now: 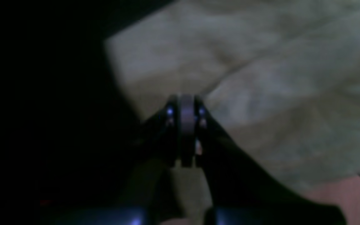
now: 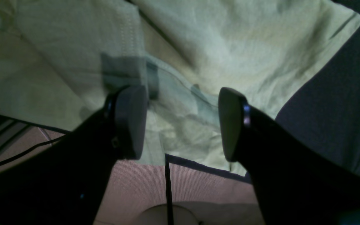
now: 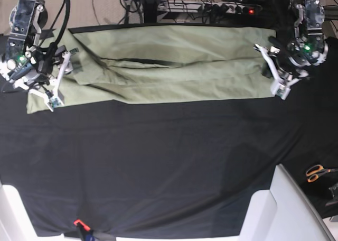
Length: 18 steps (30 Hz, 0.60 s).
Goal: Fold the T-shirt properly
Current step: 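Lift the shirt edge with both grippers and fold it over lengthwise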
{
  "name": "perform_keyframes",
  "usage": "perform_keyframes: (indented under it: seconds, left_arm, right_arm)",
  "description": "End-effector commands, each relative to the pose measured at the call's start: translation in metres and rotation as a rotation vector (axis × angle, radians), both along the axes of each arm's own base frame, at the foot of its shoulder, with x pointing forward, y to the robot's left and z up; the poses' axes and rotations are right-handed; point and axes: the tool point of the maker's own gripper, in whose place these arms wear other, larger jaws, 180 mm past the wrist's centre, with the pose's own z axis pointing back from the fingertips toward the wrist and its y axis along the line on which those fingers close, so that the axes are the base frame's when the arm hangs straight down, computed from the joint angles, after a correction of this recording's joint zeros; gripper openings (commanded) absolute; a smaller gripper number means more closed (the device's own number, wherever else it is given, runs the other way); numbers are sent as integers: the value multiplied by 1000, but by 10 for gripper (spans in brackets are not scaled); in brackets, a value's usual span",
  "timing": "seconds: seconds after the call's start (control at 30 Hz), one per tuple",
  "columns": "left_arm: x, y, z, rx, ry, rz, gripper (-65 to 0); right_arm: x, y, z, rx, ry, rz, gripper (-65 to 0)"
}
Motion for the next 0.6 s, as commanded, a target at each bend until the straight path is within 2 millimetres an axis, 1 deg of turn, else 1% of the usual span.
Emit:
perform_keyframes:
  seconds: [0.0,0.07,0.23,0.33,0.43,0.47,0.5,0.57]
  left_arm:
    - [3,3,6,5,-18,-10,-650]
    - [1,-4,3,-3,-11,-25,-650]
    - [-4,-23,-4,-23,16,-76,-650]
    - [-5,-32,-6,-31,22,-102,-650]
    - [-11,-38,-4,-33,22,-122,-650]
    - [-10,-40,0,-31,13,-130,-579]
    - [-14,-40,1,-27,14,-133,-499]
    - [-16,-37,7,-3,16,-144,-346]
  right_arm:
    - [9,-3,8,-5,-37,0,-303]
    - [10,-3,9,-5,-38,-2,-303]
    - [14,-26,16,-19,-66,-78,-303]
    - [11,-37,17,-30,-68,-113,-303]
    - [6,-42,16,-35,-61,-123,-303]
    - [4,-42,15,-36,-55,-123,-303]
    - [-2,-41,13,-37,-43,-122,-303]
    - [-6,-39,18,-44,-53,-110,-302]
